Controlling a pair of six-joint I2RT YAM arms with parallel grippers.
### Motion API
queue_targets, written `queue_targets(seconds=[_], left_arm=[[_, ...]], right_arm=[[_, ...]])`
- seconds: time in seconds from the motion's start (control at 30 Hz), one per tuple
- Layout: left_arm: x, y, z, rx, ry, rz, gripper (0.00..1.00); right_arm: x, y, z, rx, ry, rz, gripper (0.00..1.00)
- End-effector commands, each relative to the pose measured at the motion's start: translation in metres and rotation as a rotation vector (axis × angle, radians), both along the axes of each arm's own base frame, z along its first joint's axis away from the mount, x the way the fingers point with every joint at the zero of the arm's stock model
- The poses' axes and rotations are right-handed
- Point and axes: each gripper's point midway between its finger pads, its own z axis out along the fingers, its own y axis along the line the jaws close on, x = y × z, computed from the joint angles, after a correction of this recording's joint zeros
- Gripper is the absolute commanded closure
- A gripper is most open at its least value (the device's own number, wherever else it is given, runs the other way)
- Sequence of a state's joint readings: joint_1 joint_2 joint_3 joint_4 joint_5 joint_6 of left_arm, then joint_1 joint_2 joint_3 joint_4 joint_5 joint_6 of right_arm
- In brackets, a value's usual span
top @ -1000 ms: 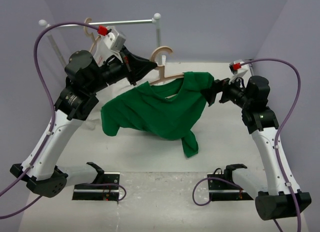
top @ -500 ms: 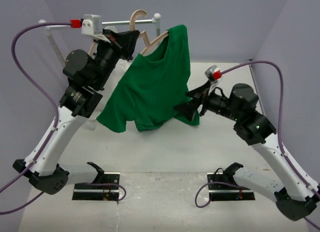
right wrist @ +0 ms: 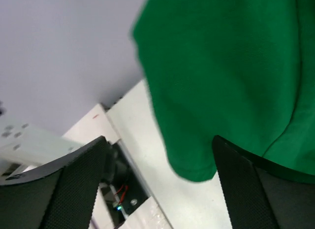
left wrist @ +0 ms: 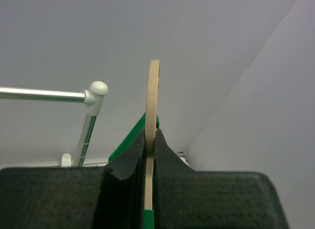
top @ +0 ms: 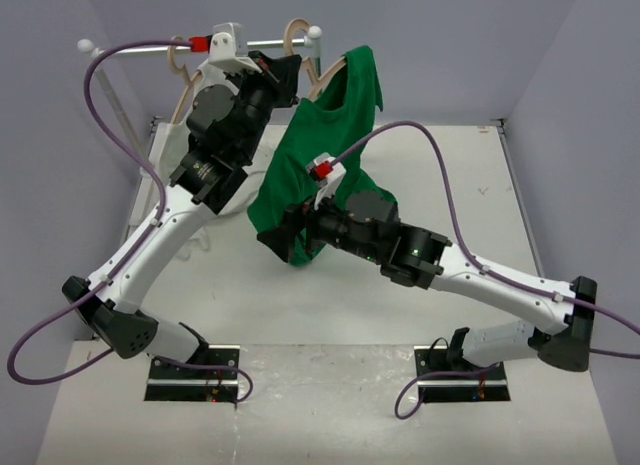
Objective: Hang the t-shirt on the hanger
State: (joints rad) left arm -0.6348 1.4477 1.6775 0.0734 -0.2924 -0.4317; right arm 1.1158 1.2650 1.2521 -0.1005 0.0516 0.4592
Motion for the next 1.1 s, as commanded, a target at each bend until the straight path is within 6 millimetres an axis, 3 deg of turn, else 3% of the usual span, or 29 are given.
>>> queue_targets(seconds=[0.0, 0.03, 0.07, 0.1, 0.13, 0.17, 0.27, 0.3, 0.4, 0.43, 0.53, 0.57, 0.63, 0.7, 0.8, 0.87, 0.97, 1.07], left_arm=[[-0.027, 0.025, 0.062, -0.178, -0.146, 0.026, 1.00], [-0.028, 0.026, 0.061, -0.180, -0.146, 0.028, 1.00], [-0.028, 0.027, 0.060, -0.177, -0.144, 0.032, 1.00], [-0.028, 0.027, 0.058, -0.174, -0.142, 0.034, 1.00], [-0.029, 0.029, 0.059, -0.167, -0.147, 0.042, 1.00], [-0.030, 0.031, 0.061, -0.164, -0.151, 0.048, 1.00], [-0.032, 0.036, 0.072, -0.132, -0.171, 0.069, 1.00], [-0.032, 0.036, 0.073, -0.115, -0.175, 0.074, 1.00], [-0.036, 0.037, 0.080, -0.096, -0.193, 0.071, 1.00], [-0.038, 0.037, 0.081, -0.084, -0.199, 0.065, 1.00], [-0.040, 0.037, 0.080, -0.065, -0.194, 0.059, 1.00], [-0.040, 0.035, 0.078, -0.057, -0.189, 0.052, 1.00], [-0.044, 0.035, 0.076, -0.038, -0.188, 0.040, 1.00], [-0.051, 0.039, 0.079, -0.005, -0.189, 0.037, 1.00], [-0.056, 0.055, 0.083, 0.033, -0.174, 0.097, 1.00], [-0.068, 0.077, 0.093, 0.080, -0.176, 0.162, 1.00], [-0.097, 0.105, 0.133, 0.119, -0.237, 0.210, 1.00], [-0.120, 0.133, 0.158, 0.188, -0.256, 0.275, 1.00]], right_arm=[[0.047, 0.009, 0.019, 0.016, -0.070, -0.238, 0.17], [0.054, 0.010, 0.017, 0.004, -0.078, -0.265, 0.23], [0.057, 0.011, 0.016, 0.004, -0.088, -0.278, 0.37], [0.058, 0.012, 0.016, 0.004, -0.092, -0.282, 0.54], [0.057, 0.012, 0.012, -0.003, -0.094, -0.277, 0.86], [0.056, 0.012, 0.010, -0.005, -0.096, -0.274, 1.00], [0.031, 0.019, -0.013, -0.020, -0.085, -0.206, 1.00], [0.023, 0.019, -0.036, -0.052, -0.070, -0.184, 1.00], [-0.006, 0.023, -0.047, -0.013, -0.038, -0.129, 1.00], [-0.016, 0.023, -0.060, -0.010, -0.013, -0.107, 1.00], [-0.027, 0.024, -0.060, 0.016, 0.010, -0.077, 1.00], [-0.029, 0.025, -0.058, 0.016, 0.008, -0.071, 0.99], [-0.027, 0.023, -0.049, 0.006, -0.003, -0.080, 0.51], [-0.027, 0.014, -0.030, 0.023, -0.031, -0.088, 0.33], [-0.024, -0.003, -0.019, 0.053, -0.051, -0.126, 0.25], [-0.022, -0.029, -0.011, 0.082, -0.063, -0.182, 0.03], [-0.014, -0.070, -0.001, 0.097, -0.092, -0.287, 0.01], [-0.003, -0.119, 0.006, 0.088, -0.131, -0.432, 0.01]])
